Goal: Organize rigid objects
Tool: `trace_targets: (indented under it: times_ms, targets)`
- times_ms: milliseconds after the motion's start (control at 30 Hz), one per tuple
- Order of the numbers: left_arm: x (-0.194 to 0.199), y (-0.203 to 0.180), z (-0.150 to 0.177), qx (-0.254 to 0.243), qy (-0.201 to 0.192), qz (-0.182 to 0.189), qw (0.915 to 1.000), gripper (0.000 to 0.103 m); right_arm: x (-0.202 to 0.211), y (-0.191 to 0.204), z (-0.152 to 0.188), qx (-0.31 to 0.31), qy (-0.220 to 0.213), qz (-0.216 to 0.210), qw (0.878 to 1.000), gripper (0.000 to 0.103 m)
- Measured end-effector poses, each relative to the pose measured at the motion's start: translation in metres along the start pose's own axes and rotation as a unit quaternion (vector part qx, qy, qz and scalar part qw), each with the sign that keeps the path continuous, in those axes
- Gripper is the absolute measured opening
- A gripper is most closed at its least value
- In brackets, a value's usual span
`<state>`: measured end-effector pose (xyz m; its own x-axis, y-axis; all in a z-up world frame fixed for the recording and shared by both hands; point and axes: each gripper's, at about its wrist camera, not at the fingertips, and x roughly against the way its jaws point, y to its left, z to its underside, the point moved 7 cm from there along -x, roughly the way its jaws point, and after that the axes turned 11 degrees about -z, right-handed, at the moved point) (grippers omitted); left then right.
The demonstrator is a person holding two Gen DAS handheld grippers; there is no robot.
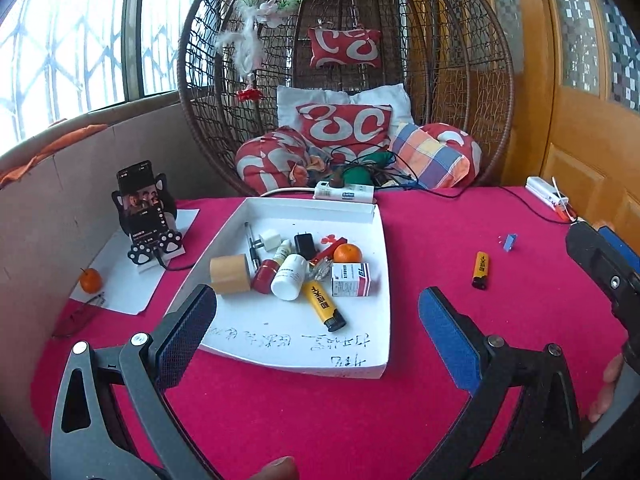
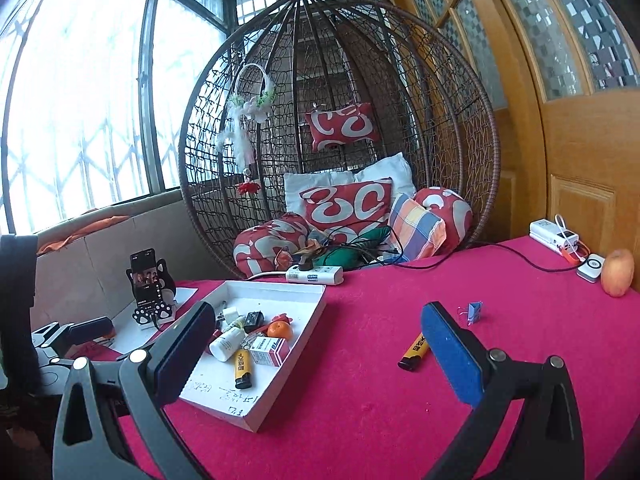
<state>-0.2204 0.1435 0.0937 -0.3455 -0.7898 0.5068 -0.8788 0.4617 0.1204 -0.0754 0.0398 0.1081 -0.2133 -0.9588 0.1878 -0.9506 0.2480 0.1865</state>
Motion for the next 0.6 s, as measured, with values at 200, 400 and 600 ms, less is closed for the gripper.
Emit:
trace_targets:
  times_ms: [200, 400, 600]
  targets:
    - [0.012, 0.012, 0.0, 0.041, -0.003, -0.011, 0.9991, 0.102, 0.017, -0.003, 0.002, 0.006, -0.012, 0.019, 1.0, 0.103]
    - [0.031, 0.015, 0.0, 0.059, -0.013, -0.01, 0.9981, 0.102, 0.038, -0.002, 0.0, 0.001, -0.035, 0.018, 0.999, 0.103]
    - [0.043, 0.008, 0.001, 0.055, -0.016, 0.006, 0.9984, 0.102, 0.051, 0.004, -0.002, 0.007, -0.05, 0.015, 0.999, 0.103]
